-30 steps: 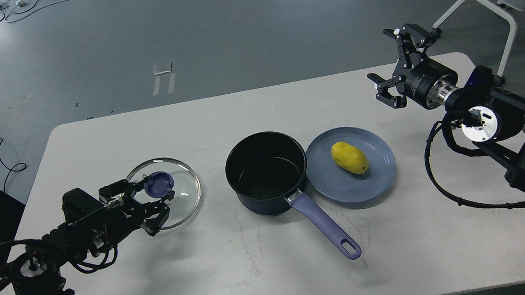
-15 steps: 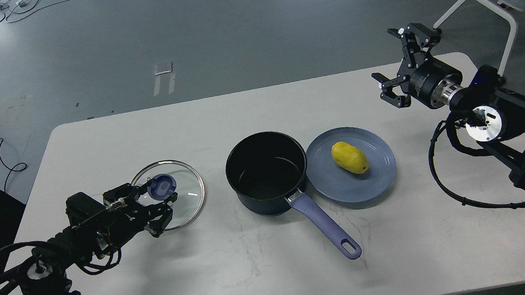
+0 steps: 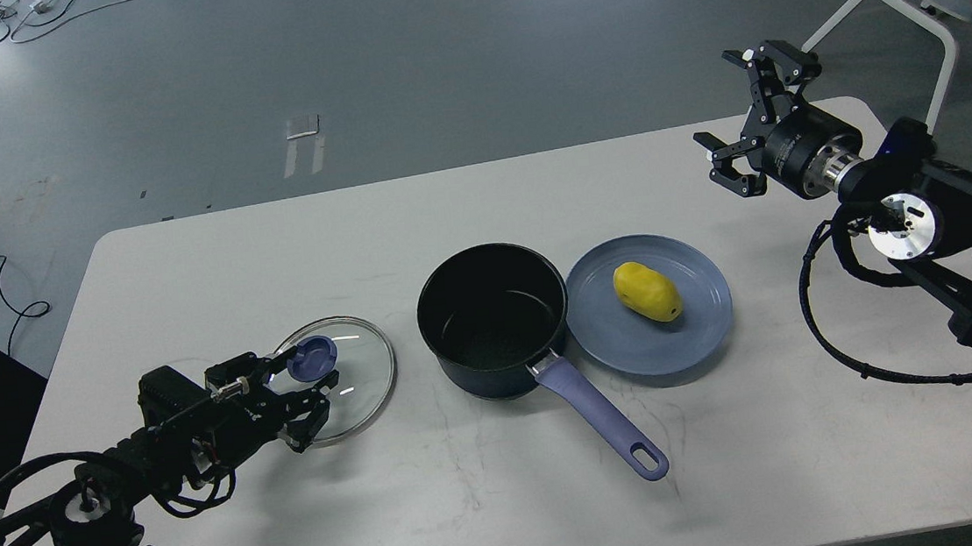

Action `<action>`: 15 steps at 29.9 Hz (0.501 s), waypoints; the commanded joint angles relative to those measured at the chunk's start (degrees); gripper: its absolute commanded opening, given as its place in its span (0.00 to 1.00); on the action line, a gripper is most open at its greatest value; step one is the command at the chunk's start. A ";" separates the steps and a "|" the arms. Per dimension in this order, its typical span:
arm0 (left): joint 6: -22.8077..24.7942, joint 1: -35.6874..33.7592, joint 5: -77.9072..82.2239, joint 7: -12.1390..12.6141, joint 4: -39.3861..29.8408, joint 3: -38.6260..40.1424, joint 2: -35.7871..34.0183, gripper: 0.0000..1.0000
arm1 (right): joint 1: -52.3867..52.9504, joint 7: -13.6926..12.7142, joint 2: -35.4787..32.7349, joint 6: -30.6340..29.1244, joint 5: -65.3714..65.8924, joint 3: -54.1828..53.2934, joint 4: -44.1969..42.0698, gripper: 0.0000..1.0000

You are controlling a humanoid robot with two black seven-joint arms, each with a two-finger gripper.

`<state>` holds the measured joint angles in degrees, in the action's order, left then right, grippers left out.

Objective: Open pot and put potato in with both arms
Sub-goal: 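Set the glass lid on the table beside the saucepan, left gripper, then release the lid and raise the left gripper away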

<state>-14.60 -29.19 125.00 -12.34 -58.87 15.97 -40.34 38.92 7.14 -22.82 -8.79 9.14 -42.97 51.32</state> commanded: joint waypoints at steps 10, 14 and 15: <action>0.01 -3.94 -14.50 -5.32 0.25 0.20 -0.18 0.98 | -0.16 0.07 -0.12 0.00 0.00 -0.01 0.00 1.00; 0.44 -8.76 -30.46 -6.29 -0.80 0.20 -0.70 0.98 | -0.08 0.07 -0.12 -0.26 0.09 0.16 0.00 1.00; 0.62 -9.47 -32.95 -6.38 -0.89 0.11 -0.79 0.98 | 0.01 0.07 -0.12 -0.26 0.17 0.16 0.09 1.00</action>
<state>-14.50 -35.78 102.27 -18.24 -59.18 16.15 -40.82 38.76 7.18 -22.93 -8.90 9.14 -42.91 51.33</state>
